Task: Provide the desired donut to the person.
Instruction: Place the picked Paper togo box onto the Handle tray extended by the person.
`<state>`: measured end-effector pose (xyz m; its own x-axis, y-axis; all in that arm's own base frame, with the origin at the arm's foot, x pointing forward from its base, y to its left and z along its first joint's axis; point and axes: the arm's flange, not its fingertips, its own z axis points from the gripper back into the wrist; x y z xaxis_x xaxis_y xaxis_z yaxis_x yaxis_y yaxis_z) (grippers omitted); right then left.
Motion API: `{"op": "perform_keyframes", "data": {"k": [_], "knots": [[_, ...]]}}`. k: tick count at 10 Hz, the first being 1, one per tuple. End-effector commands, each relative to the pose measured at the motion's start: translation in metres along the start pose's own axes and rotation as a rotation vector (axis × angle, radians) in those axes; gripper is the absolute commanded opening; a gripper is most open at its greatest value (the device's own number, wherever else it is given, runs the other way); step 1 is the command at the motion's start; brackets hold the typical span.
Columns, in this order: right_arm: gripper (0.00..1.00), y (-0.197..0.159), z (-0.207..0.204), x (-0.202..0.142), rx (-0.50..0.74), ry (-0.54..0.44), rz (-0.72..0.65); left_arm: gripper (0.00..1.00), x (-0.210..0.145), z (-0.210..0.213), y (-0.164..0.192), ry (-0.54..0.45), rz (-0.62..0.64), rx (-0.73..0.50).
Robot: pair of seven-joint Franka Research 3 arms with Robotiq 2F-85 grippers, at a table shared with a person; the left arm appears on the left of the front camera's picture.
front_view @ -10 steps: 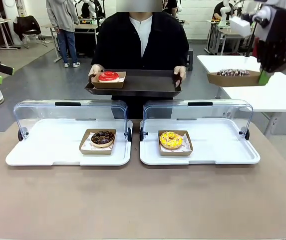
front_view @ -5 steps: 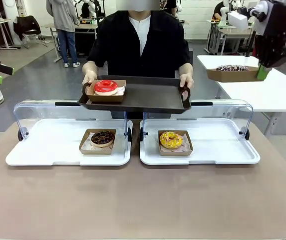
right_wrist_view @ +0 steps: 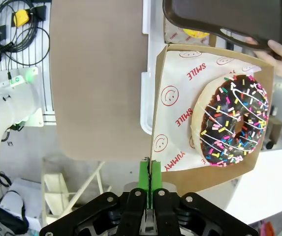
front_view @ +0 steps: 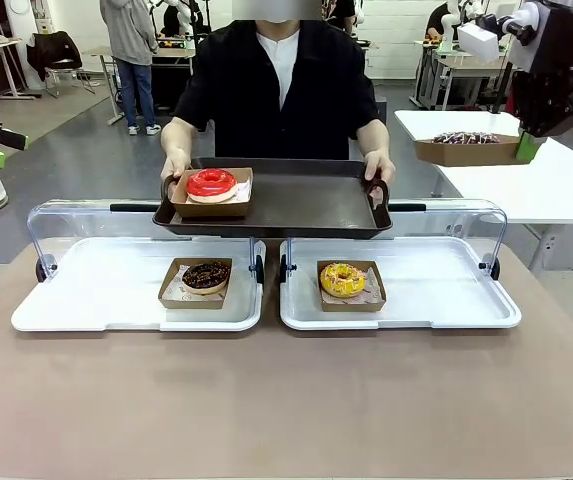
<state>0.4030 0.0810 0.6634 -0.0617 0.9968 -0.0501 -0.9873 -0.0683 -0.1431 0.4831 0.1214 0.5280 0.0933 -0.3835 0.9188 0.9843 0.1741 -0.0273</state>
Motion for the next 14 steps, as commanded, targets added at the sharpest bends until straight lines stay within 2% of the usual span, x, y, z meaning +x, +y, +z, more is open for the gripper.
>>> {"op": "perform_keyframes", "data": {"k": [1, 8, 9, 11, 13, 14], "knots": [[0.00, 0.004, -0.003, -0.001, -0.001, 0.000, 0.003, 1.00, 0.001, 0.001, 0.000, -0.011, -0.003, 0.006], [0.02, 0.000, 0.000, 0.000, 0.000, 0.000, 0.000, 1.00, 0.001, 0.001, 0.000, -0.011, -0.003, 0.006], [0.02, -0.008, -0.002, 0.016, -0.052, 0.023, -0.062, 1.00, 0.001, 0.001, 0.000, -0.011, -0.003, 0.006], [0.02, -0.008, 0.008, 0.058, -0.111, 0.048, -0.044, 1.00, 0.001, 0.001, 0.000, -0.011, -0.003, 0.006], [0.02, -0.007, 0.003, 0.099, -0.096, 0.094, 0.004, 1.00, 0.001, 0.001, 0.000, -0.011, -0.003, 0.006], [0.02, -0.011, -0.004, 0.116, -0.077, 0.081, 0.008, 1.00, 0.001, 0.001, 0.000, -0.011, -0.003, 0.006]]}}
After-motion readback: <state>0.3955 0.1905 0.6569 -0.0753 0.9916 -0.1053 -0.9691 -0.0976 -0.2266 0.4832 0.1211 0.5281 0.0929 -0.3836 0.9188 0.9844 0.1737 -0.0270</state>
